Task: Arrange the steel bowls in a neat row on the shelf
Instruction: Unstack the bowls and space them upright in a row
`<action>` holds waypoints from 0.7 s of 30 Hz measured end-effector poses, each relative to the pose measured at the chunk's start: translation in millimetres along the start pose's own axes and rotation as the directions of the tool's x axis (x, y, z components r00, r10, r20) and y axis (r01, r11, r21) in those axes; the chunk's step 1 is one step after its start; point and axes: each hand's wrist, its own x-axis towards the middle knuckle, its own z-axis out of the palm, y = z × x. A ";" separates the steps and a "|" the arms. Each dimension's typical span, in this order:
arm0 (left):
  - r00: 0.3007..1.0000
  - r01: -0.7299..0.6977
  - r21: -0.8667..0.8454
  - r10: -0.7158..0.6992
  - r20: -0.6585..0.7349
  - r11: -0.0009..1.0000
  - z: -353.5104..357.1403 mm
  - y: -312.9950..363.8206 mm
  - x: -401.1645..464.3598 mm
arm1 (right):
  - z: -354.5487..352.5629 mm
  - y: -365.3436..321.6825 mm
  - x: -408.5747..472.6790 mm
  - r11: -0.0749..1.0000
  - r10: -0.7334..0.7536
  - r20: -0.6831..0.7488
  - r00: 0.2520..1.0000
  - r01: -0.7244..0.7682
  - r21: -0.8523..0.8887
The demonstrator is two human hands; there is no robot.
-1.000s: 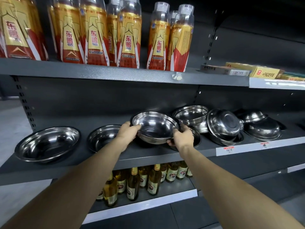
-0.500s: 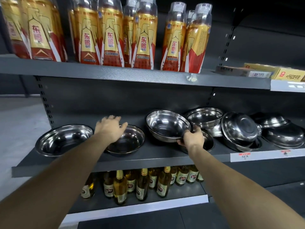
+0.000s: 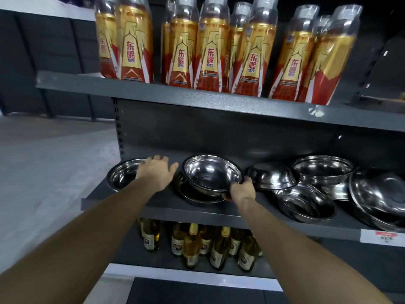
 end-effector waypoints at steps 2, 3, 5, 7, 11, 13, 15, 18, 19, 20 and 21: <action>1.000 0.006 -0.006 -0.006 -0.002 1.000 -0.6 -6.0 -1.7 | 8.5 5.0 -2.7 0.999 0.005 0.015 1.000 -0.005 -0.039; 1.000 0.010 -0.012 -0.010 -0.001 1.000 -1.0 -8.2 -1.9 | 11.5 6.8 -3.6 0.998 0.008 0.017 1.000 -0.007 -0.056; 1.000 0.016 -0.022 -0.016 -0.002 1.000 -1.1 -12.3 -1.8 | 15.6 9.9 -4.2 0.997 0.018 0.021 1.000 -0.017 -0.074; 1.000 0.012 -0.033 -0.012 -0.008 0.999 -0.5 -14.7 -0.8 | 17.1 12.3 -4.5 0.995 0.021 0.019 1.000 -0.019 -0.093; 1.000 0.010 -0.093 -0.009 0.009 0.996 3.4 -15.2 2.1 | 16.5 15.3 -3.4 0.993 0.039 0.002 0.999 -0.039 -0.113; 1.000 0.002 -0.122 0.000 0.019 0.993 5.8 -12.9 4.4 | 17.6 15.5 -2.3 0.991 0.057 -0.006 0.998 -0.058 -0.121; 0.999 -0.015 -0.134 0.019 0.028 0.991 8.2 -8.8 6.8 | 18.1 15.4 -1.2 0.990 0.071 -0.017 0.997 -0.072 -0.123; 0.997 -0.050 -0.157 0.057 0.043 0.986 11.6 0.2 10.9 | 14.6 17.6 2.1 0.974 0.065 -0.040 0.997 -0.072 -0.217; 0.996 -0.066 -0.161 0.074 0.045 0.985 12.6 4.2 12.3 | 12.1 18.2 2.9 0.969 0.064 -0.047 0.997 -0.073 -0.235; 0.995 -0.084 -0.160 0.092 0.045 0.984 13.7 8.9 13.8 | 9.5 18.5 3.4 0.969 0.067 -0.056 0.996 -0.078 -0.235; 0.993 -0.101 -0.159 0.110 0.045 0.982 14.8 13.8 14.9 | 6.4 18.5 3.3 0.971 0.070 -0.067 0.995 -0.083 -0.225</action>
